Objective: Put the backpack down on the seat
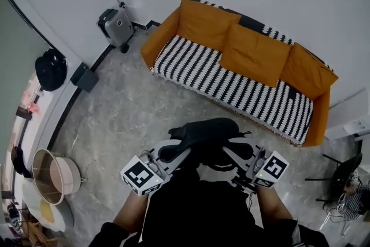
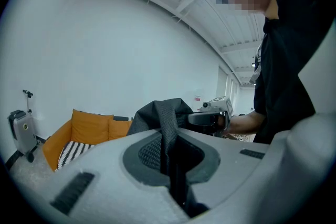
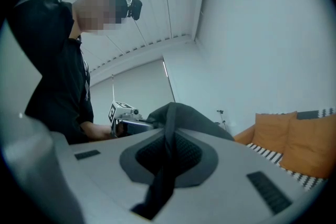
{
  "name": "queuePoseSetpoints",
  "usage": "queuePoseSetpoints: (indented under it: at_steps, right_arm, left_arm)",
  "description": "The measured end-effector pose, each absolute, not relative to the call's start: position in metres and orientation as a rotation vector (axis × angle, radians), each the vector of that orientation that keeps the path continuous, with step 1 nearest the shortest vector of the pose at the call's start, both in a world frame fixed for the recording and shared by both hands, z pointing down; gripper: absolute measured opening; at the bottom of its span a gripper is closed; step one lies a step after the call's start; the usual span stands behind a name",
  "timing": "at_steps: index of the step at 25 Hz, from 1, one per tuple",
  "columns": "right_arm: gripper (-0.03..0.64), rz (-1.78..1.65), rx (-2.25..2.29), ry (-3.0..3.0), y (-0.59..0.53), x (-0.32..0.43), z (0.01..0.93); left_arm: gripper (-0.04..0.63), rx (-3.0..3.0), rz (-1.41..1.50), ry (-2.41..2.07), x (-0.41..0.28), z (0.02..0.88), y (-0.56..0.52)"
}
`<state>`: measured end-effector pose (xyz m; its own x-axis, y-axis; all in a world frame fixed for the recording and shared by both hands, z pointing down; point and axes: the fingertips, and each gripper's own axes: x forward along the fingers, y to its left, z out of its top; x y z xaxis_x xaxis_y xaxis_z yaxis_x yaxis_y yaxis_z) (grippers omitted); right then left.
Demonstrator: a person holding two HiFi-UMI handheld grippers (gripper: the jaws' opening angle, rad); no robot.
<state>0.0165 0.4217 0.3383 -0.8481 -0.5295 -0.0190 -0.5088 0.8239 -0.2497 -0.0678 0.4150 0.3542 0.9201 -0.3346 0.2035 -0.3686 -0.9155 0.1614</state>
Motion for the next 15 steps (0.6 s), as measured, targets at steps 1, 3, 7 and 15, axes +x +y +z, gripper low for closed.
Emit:
queuePoseSetpoints:
  at_steps: [1, 3, 7, 15]
  right_arm:
    - [0.032, -0.366, -0.840, 2.923, 0.414, 0.016, 0.341]
    - [0.032, -0.377, -0.847, 2.921, 0.399, 0.014, 0.342]
    - [0.032, -0.379, -0.856, 2.911, 0.377, 0.007, 0.341]
    - [0.032, -0.377, -0.855, 2.932, 0.333, -0.008, 0.340]
  left_arm:
    - [0.029, 2.890, 0.253, -0.531, -0.069, 0.353, 0.407]
    - [0.029, 2.902, 0.248, -0.522, -0.071, 0.353, 0.392]
    - [0.029, 2.918, 0.239, -0.510, -0.079, 0.352, 0.369]
    - [0.029, 2.924, 0.216, -0.532, -0.094, 0.348, 0.322]
